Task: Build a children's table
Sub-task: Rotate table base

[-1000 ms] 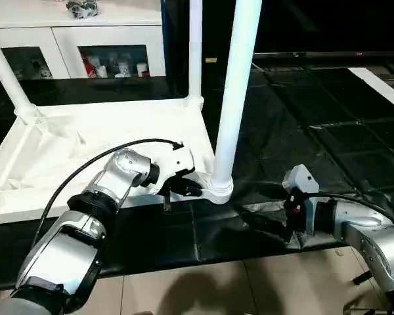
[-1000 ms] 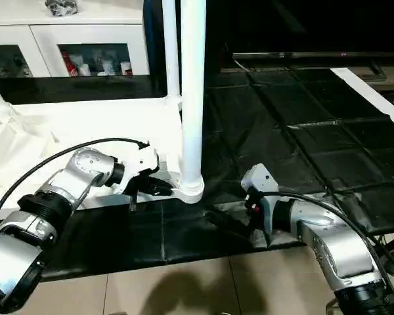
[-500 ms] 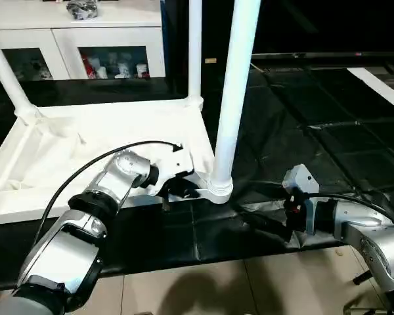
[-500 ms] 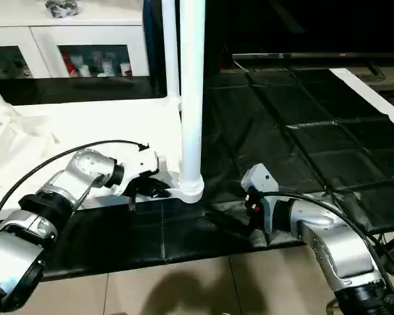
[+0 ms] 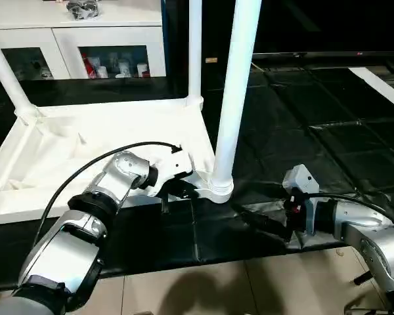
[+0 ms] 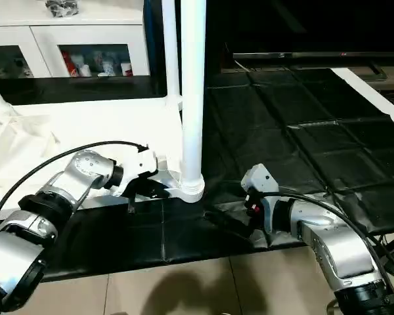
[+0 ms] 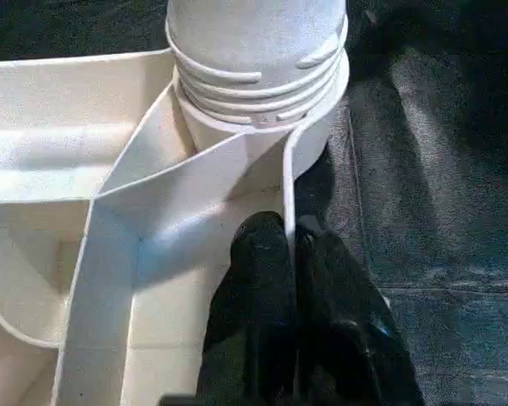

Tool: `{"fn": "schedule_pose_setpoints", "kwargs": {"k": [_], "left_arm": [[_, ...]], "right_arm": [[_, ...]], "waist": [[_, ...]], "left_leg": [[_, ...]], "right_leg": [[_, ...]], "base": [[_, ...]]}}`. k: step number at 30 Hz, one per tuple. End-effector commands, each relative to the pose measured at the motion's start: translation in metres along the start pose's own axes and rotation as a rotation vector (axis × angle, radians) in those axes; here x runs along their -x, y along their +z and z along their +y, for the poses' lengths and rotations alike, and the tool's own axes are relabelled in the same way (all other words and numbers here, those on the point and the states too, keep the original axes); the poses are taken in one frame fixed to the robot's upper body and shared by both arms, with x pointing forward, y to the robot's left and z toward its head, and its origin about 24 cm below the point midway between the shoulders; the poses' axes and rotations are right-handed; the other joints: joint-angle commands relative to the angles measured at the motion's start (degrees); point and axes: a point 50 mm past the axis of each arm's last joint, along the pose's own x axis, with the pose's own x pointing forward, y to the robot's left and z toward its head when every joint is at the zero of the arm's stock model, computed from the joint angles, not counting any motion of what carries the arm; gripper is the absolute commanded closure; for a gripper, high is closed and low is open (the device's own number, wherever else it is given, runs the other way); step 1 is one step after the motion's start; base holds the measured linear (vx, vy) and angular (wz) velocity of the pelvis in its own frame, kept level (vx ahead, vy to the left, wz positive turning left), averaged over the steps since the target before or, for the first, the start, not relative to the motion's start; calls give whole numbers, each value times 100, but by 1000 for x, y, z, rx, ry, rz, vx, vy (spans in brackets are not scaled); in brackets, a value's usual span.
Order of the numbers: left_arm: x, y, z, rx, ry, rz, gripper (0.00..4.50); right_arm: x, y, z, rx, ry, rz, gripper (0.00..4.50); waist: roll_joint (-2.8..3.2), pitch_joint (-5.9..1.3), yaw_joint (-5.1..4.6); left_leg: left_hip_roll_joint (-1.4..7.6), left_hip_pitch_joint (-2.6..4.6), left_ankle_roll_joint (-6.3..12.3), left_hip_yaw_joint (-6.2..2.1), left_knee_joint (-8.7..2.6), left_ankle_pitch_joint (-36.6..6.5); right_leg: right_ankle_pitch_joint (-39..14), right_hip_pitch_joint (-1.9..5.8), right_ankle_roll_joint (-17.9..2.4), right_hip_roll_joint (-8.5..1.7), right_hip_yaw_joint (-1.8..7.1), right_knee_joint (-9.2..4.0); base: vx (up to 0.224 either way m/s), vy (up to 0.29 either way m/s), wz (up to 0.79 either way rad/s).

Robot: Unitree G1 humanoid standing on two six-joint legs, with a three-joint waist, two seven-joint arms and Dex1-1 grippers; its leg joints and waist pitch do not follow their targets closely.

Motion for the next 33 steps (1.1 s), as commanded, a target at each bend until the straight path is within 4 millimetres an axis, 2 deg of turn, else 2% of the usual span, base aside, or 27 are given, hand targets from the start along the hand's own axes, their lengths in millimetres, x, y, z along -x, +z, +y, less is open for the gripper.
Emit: {"fn": "schedule_pose_setpoints", "kwargs": {"k": [1, 3, 7, 12, 21, 23, 25, 27, 33], "left_arm": [[2, 7, 1, -30, -28, -15, 443], [2, 5, 0, -51, -19, 11, 443], [2, 4, 1, -43, -6, 14, 443], [1, 9, 5, -43, 41, -6, 371], [1, 7, 5, -18, 36, -8, 371], [1, 7, 5, -10, 32, -15, 395], [1, 7, 5, -10, 29, -16, 395], [1, 7, 4, -11, 25, -16, 433], [1, 7, 1, 7, -28, -40, 448]], "right_arm": [[3, -1, -1, 10, -9, 11, 0], [3, -2, -1, 9, -9, 12, 0], [3, -2, 0, 8, -7, 13, 0], [3, -2, 0, 7, -5, 14, 0], [4, -2, 1, 8, -3, 14, 0], [4, -3, 1, 8, -3, 14, 0], [4, -3, 1, 7, -2, 14, 0], [4, -3, 0, 9, -4, 14, 0], [4, -1, -1, 11, -7, 10, 0]], "waist": [[11, -400, 17], [12, -396, 16], [12, -384, 12], [7, -383, 13], [14, -382, 8], [16, -381, 9], [11, -377, 7], [12, -376, 7], [3, -381, 6]], "left_leg": [[55, -16, 249, 8, -361, -1231], [58, -16, 251, 8, -360, -1234], [54, -14, 235, 7, -367, -1324], [53, -9, 223, 2, -369, -1382], [51, -15, 234, 6, -367, -1343], [51, -13, 232, 5, -369, -1353], [52, -10, 233, 5, -373, -1381], [55, -12, 231, 3, -374, -1386], [55, -17, 238, 4, -373, -1341]], "right_leg": [[-1692, 364, -1060, -305, 211, -458], [-1642, 366, -1091, -305, 213, -452], [-1870, 365, -1023, -306, 205, -477], [-2010, 358, -952, -306, 204, -493], [-1926, 356, -978, -303, 206, -491], [-1953, 357, -972, -304, 205, -491], [-2006, 352, -960, -305, 204, -501], [-2007, 352, -959, -306, 205, -499], [-1949, 355, -980, -306, 208, -492]], "base": [[0, 0, 0], [0, 0, 0], [0, 0, 0], [0, 0, 0], [0, 0, 0], [0, 0, 0], [0, 0, 0], [0, 0, 0], [0, 0, 0]]}}
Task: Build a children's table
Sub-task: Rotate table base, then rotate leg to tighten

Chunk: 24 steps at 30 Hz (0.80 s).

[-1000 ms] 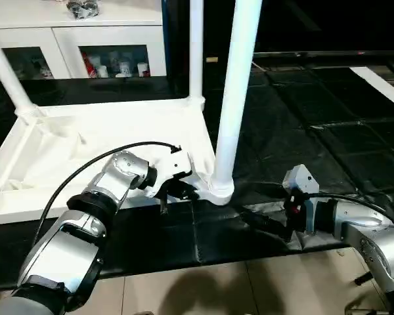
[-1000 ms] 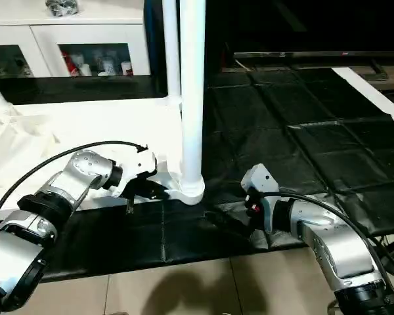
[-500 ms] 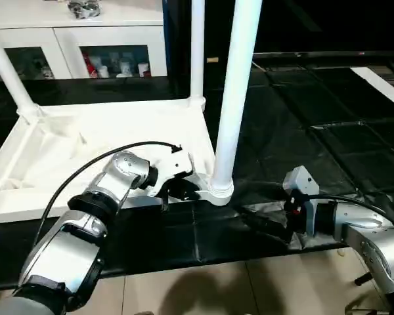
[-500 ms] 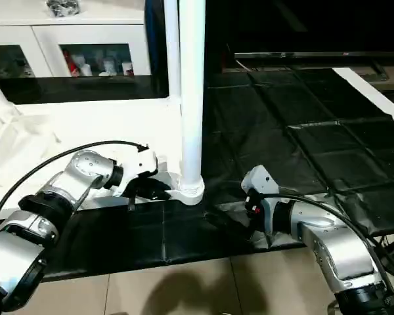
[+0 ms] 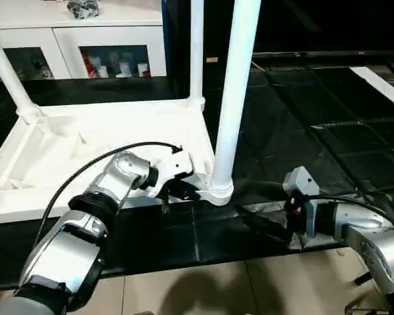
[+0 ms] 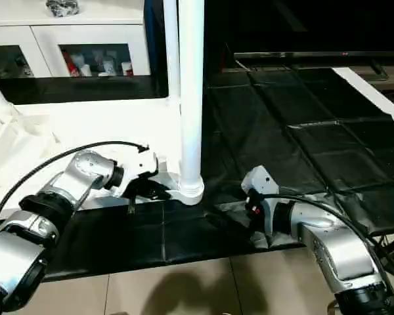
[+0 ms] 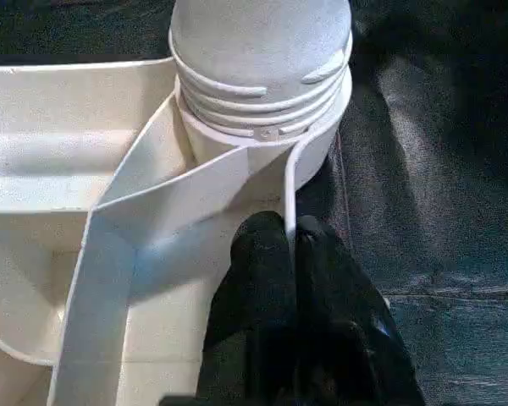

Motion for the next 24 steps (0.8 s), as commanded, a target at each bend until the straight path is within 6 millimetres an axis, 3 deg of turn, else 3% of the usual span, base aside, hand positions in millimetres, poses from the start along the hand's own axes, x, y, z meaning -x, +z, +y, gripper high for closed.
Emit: {"fn": "schedule_pose_setpoints", "kwargs": {"k": [1, 7, 9, 10, 12, 17, 24], "left_arm": [[2, 6, 0, -16, -38, -27, 448], [4, 2, -12, -42, -176, -32, 448], [5, -3, -18, -71, -233, -2, 448], [5, -4, -19, -81, -244, 8, 448], [5, -5, -21, -89, -260, 18, 448], [5, -10, -29, -150, -340, 72, 448], [1, -4, -35, -195, -387, 66, 450]], "right_arm": [[4, 2, -3, 22, -12, 4, 0], [6, 10, -10, 44, -2, -56, 0], [4, 17, -5, 19, 86, -102, 0], [4, 17, -4, 13, 113, -105, 0], [3, 18, -2, 12, 148, -100, 0], [-7, 18, -3, 34, 294, -60, 0], [-24, 25, -12, 59, 371, -37, 71]], "waist": [[-3, -384, 8], [-10, -385, 17], [-30, -378, 23], [-1, -373, 34], [-9, -369, 57], [-14, -375, 77], [-3, -403, 127]], "left_leg": [[53, -19, 245, 5, -371, -1317], [79, -13, 257, 12, -376, -1287], [89, -7, 306, 19, -381, -1323], [103, 6, 322, 19, -385, -1366], [113, 38, 293, 23, -386, -1457], [125, 39, 251, 32, -386, -1519], [129, 16, 206, 34, -373, -1249]], "right_leg": [[-1905, 357, -995, -306, 207, -483], [-1794, 351, -1120, -335, 219, -458], [-1847, 347, -1118, -331, 223, -464], [-1908, 329, -1115, -329, 222, -473], [-1988, 308, -1116, -324, 222, -469], [-1932, 299, -1175, -341, 229, -451], [-1565, 314, -1284, -340, 234, -379]], "base": [[0, 0, 0], [0, 0, 0], [0, 0, 0], [0, 0, 0], [0, 0, 0], [0, 0, 0], [0, 0, 0]]}}
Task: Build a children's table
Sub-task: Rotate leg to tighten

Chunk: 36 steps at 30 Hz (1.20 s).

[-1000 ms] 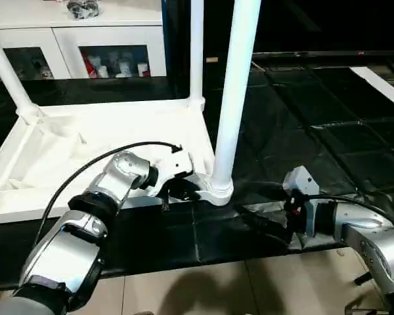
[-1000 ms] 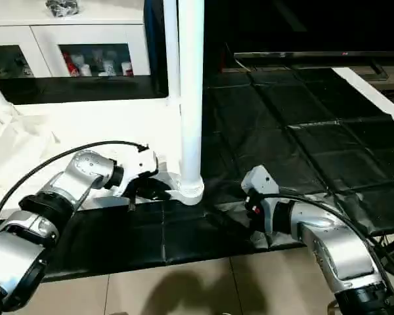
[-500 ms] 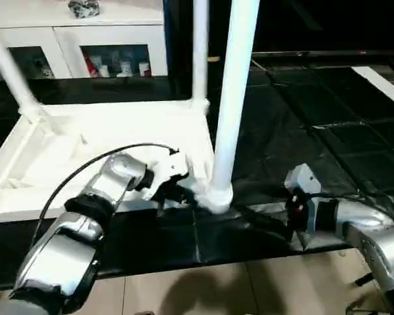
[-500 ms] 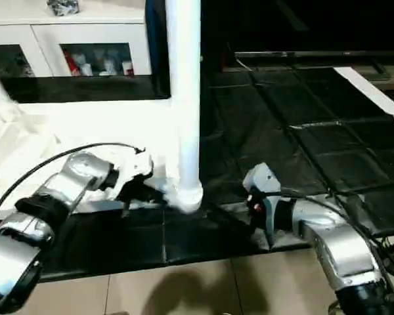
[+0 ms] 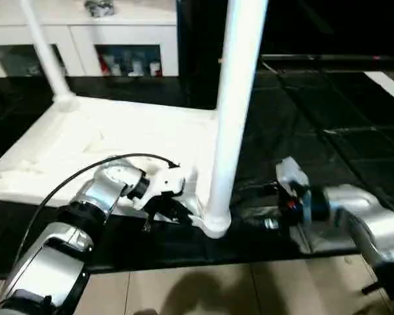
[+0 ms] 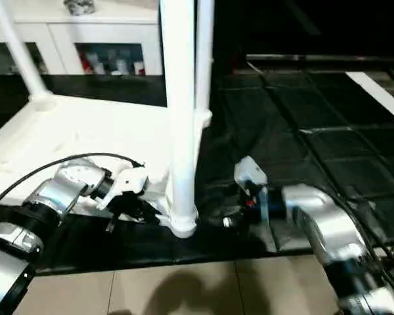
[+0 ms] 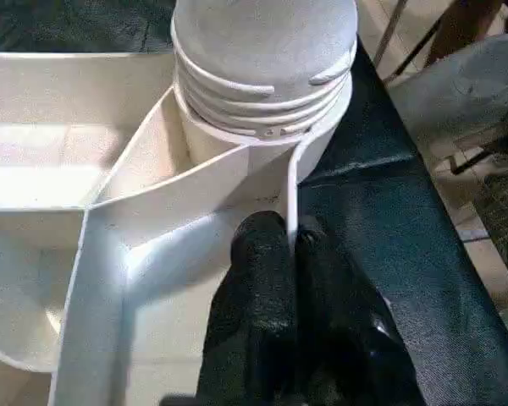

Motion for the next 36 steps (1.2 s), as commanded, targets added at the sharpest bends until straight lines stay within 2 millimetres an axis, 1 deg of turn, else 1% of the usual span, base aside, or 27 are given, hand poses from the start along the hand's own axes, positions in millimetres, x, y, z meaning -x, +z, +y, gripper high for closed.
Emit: {"fn": "schedule_pose_setpoints", "kwargs": {"k": [1, 3, 4, 5, 6, 8, 9, 10, 11, 12, 13, 14, 15, 19, 20, 21, 22, 23, 24, 25, 26, 27, 28, 30, 32, 35, 36], "left_arm": [[-12, 6, -5, -50, -94, 23, 450], [-13, 7, -6, -58, -98, 22, 450], [-13, 7, -6, -59, -100, 23, 450], [-13, 7, -6, -60, -100, 23, 450], [-13, 7, -6, -63, -100, 25, 450], [-13, 8, -6, -65, -99, 26, 450], [-12, 8, -6, -71, -97, 34, 450], [-12, 7, -6, -72, -98, 37, 450], [-11, 7, -7, -72, -99, 41, 450], [-11, 7, -7, -72, -99, 43, 450], [-11, 7, -7, -72, -99, 44, 450], [-11, 7, -6, -72, -97, 46, 450], [-12, 7, -6, -73, -96, 50, 450], [-13, 6, -7, -75, -96, 53, 450], [-13, 6, -7, -76, -96, 55, 450], [-14, 6, -7, -76, -96, 55, 450], [-14, 6, -7, -76, -96, 54, 450], [-15, 6, -8, -77, -97, 55, 450], [-15, 6, -8, -77, -98, 55, 450], [-15, 6, -7, -78, -98, 55, 450], [-15, 6, -7, -78, -98, 55, 450], [-16, 6, -7, -78, -96, 59, 450], [-16, 6, -7, -78, -95, 61, 450], [-15, 5, -6, -78, -90, 63, 450], [-15, 6, -6, -77, -86, 63, 450], [-14, 6, -6, -78, -82, 63, 450], [-14, 5, -6, -78, -81, 64, 450]], "right_arm": [[-6, 2, -4, 37, 42, 35, 71], [-11, 3, -8, 51, 74, 52, 85], [-15, 6, -10, 52, 97, 49, 101], [-15, 6, -10, 52, 97, 49, 101], [-16, 7, -11, 54, 110, 49, 118], [-19, 9, -12, 59, 139, 51, 124], [-23, 11, -12, 70, 166, 59, 147], [-23, 10, -12, 69, 173, 61, 147], [-25, 10, -12, 68, 187, 67, 147], [-26, 9, -13, 65, 199, 72, 161], [-27, 9, -13, 65, 201, 74, 161], [-27, 8, -13, 64, 206, 77, 178], [-29, 6, -13, 65, 215, 86, 178], [-29, 3, -12, 56, 228, 88, 215], [-30, 3, -12, 56, 232, 86, 222], [-30, 3, -12, 56, 233, 85, 230], [-32, 2, -12, 54, 239, 81, 236], [-33, 2, -12, 56, 241, 78, 236], [-34, 2, -12, 57, 241, 76, 242], [-35, 2, -12, 60, 244, 73, 246], [-35, 2, -12, 60, 244, 72, 246], [-35, 1, -11, 62, 245, 70, 246], [-35, 1, -11, 63, 245, 70, 248], [-35, 0, -10, 67, 246, 71, 250], [-36, -1, -10, 92, 228, 87, 250], [-36, -2, -11, 45, 228, 85, 250], [-36, -2, -11, 24, 231, 76, 197]], "waist": [[-72, -408, -40], [-43, -408, -46], [-39, -406, -57], [-36, -410, -45], [-31, -408, -39], [-30, -413, -36], [-58, -409, -22], [-51, -410, -25], [-59, -410, -30], [-50, -405, -34], [-50, -406, -34], [-46, -407, -28], [-42, -411, -30], [-46, -412, -21], [-35, -409, -21], [-42, -406, -22], [-28, -402, -21], [-3, -406, -18], [-13, -405, -26], [3, -410, -31], [-7, -407, -36], [4, -411, -36], [-5, -410, -42], [4, -410, -42], [0, -412, -41], [2, -403, -48], [10, -401, -51]], "left_leg": [[123, 18, 221, 35, -381, -1201], [119, 4, 235, 32, -380, -1142], [122, 5, 238, 33, -376, -1162], [119, 11, 253, 40, -375, -1166], [129, 19, 254, 36, -380, -1143], [128, 15, 263, 39, -376, -1142], [126, 14, 277, 38, -378, -1106], [125, 7, 277, 36, -378, -1105], [121, 1, 277, 38, -376, -1110], [123, 3, 276, 37, -378, -1140], [124, 8, 268, 36, -379, -1124], [125, 11, 271, 38, -380, -1119], [127, 9, 263, 36, -381, -1121], [125, 7, 274, 37, -381, -1086], [126, 8, 272, 36, -382, -1104], [124, 13, 264, 39, -383, -1146], [121, 12, 246, 38, -386, -1191], [124, 16, 228, 30, -389, -1206], [125, 12, 223, 31, -391, -1217], [121, 13, 213, 31, -388, -1233], [119, 12, 221, 31, -389, -1229], [119, 13, 220, 29, -389, -1222], [120, 17, 225, 30, -389, -1234], [121, 18, 226, 29, -391, -1251], [124, 20, 219, 30, -390, -1266], [120, 21, 219, 30, -395, -1305], [123, 27, 210, 26, -400, -1345]], "right_leg": [[-1456, 310, -1306, -325, 225, -363], [-1437, 308, -1329, -335, 218, -353], [-1434, 308, -1358, -339, 221, -345], [-1441, 309, -1347, -337, 220, -359], [-1402, 310, -1349, -333, 225, -350], [-1359, 311, -1360, -331, 223, -342], [-1353, 314, -1350, -328, 224, -332], [-1369, 317, -1350, -333, 223, -330], [-1395, 318, -1342, -334, 221, -334], [-1477, 315, -1332, -342, 219, -346], [-1495, 311, -1317, -338, 222, -346], [-1487, 310, -1313, -337, 223, -349], [-1450, 310, -1333, -336, 219, -344], [-1384, 318, -1334, -334, 223, -335], [-1411, 313, -1329, -336, 224, -339], [-1480, 310, -1308, -333, 224, -350], [-1556, 311, -1288, -335, 225, -362], [-1578, 312, -1282, -340, 224, -358], [-1574, 311, -1280, -337, 223, -363], [-1541, 315, -1293, -335, 223, -363], [-1503, 316, -1309, -327, 221, -360], [-1482, 318, -1314, -325, 220, -355], [-1454, 316, -1326, -319, 219, -355], [-1448, 316, -1342, -320, 219, -356], [-1440, 315, -1347, -325, 219, -353], [-1489, 315, -1347, -319, 220, -362], [-1555, 318, -1332, -320, 218, -367]], "base": [[0, 0, 0], [0, 0, 0], [0, 0, 0], [0, 0, 0], [0, 0, 0], [0, 0, 0], [0, 0, 0], [0, 0, 0], [0, 0, 0], [0, 0, 0], [0, 0, 0], [0, 0, 0], [0, 0, 0], [0, 0, 0], [0, 0, 0], [0, 0, 0], [0, 0, 0], [0, 0, 0], [0, 0, 0], [0, 0, 0], [0, 0, 0], [0, 0, 0], [0, 0, 0], [0, 0, 0], [0, 0, 0], [0, 0, 0], [0, 0, 0]]}}
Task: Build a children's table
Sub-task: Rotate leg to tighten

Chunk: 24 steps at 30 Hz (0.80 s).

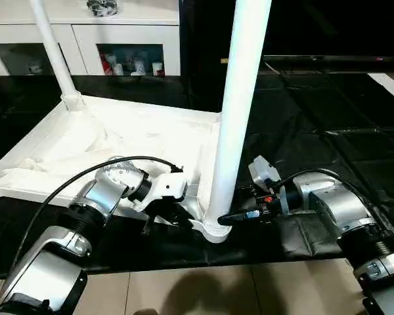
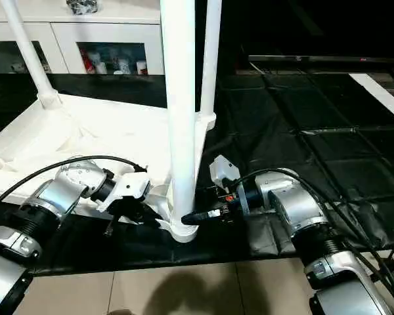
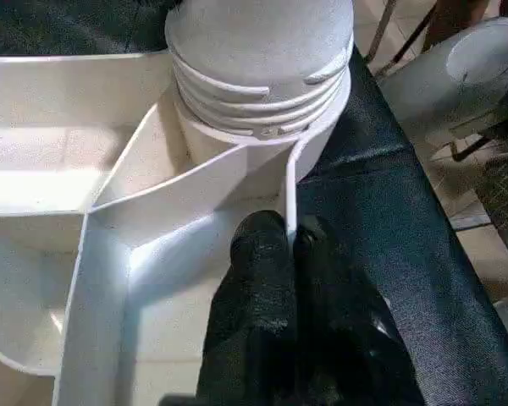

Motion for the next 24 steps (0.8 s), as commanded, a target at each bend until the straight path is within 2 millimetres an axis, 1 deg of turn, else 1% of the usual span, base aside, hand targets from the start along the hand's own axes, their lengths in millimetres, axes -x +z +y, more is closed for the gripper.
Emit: {"fn": "schedule_pose_setpoints", "kwargs": {"k": [1, 3, 4, 6, 10, 13, 15, 16, 17, 18, 19, 22, 23, 24], "left_arm": [[-11, 3, -3, -43, -69, 46, 450], [-12, 2, -3, -43, -70, 46, 450], [-13, 2, -4, -43, -72, 44, 450], [-13, 2, -5, -41, -73, 40, 450], [-13, 1, -5, -39, -71, 41, 450], [-12, 1, -5, -38, -68, 45, 450], [-11, 0, -4, -36, -64, 48, 450], [-10, 0, -4, -35, -63, 49, 450], [-10, 0, -4, -34, -62, 50, 450], [-10, -1, -4, -33, -61, 50, 450], [-9, 0, -3, -31, -59, 48, 450], [-9, 0, -3, -24, -52, 43, 450], [-9, 0, -2, -19, -47, 37, 450], [-11, 2, -1, 13, -24, 1, 450]], "right_arm": [[-4, -3, 1, -65, 24, -7, 183], [-4, -2, 1, -57, 19, -6, 177], [-5, -2, 1, -35, 7, 1, 163], [-7, -2, 2, -25, 8, 2, 141], [-8, -2, 2, -24, 23, 6, 141], [-8, -2, 2, -45, 29, -6, 173], [-8, -2, 2, -60, 39, -13, 180], [-8, -2, 2, -61, 42, -15, 190], [-8, -1, 3, -63, 46, -16, 190], [-8, -1, 3, -62, 47, -17, 209], [-8, -1, 3, -61, 48, -17, 209], [-8, -2, 4, -67, 55, -19, 231], [-8, -3, 4, -68, 57, -19, 233], [-10, -5, 7, -75, 65, -22, 234]], "waist": [[16, -399, -43], [13, -403, -38], [4, -406, -38], [10, -405, -36], [11, -402, -33], [11, -400, -31], [4, -401, -27], [7, -400, -27], [-3, -402, -25], [1, -401, -24], [3, -402, -21], [3, -395, -18], [23, -396, -15], [14, -393, -21]], "left_leg": [[119, 23, 210, 24, -402, -1350], [124, 27, 210, 21, -403, -1338], [128, 23, 203, 23, -402, -1317], [132, 29, 192, 23, -405, -1311], [128, 23, 184, 22, -408, -1330], [128, 24, 189, 23, -408, -1332], [129, 29, 194, 24, -407, -1326], [129, 28, 197, 24, -408, -1330], [131, 27, 200, 24, -409, -1314], [132, 26, 199, 24, -408, -1306], [131, 26, 194, 26, -407, -1308], [130, 26, 186, 25, -412, -1335], [130, 29, 176, 22, -412, -1355], [131, 29, 168, 26, -413, -1372]], "right_leg": [[-1557, 311, -1329, -312, 221, -373], [-1559, 309, -1333, -315, 220, -373], [-1519, 304, -1338, -320, 223, -366], [-1510, 297, -1343, -323, 223, -364], [-1521, 303, -1331, -323, 225, -366], [-1536, 303, -1324, -325, 226, -368], [-1536, 300, -1323, -322, 227, -368], [-1541, 300, -1323, -322, 227, -369], [-1542, 304, -1318, -325, 226, -367], [-1533, 299, -1317, -326, 227, -367], [-1535, 298, -1316, -328, 229, -367], [-1597, 297, -1298, -329, 227, -375], [-1631, 294, -1291, -333, 229, -378], [-1634, 295, -1288, -327, 230, -379]], "base": [[0, 0, 0], [0, 0, 0], [0, 0, 0], [0, 0, 0], [0, 0, 0], [0, 0, 0], [0, 0, 0], [0, 0, 0], [0, 0, 0], [0, 0, 0], [0, 0, 0], [0, 0, 0], [0, 0, 0], [0, 0, 0]]}}
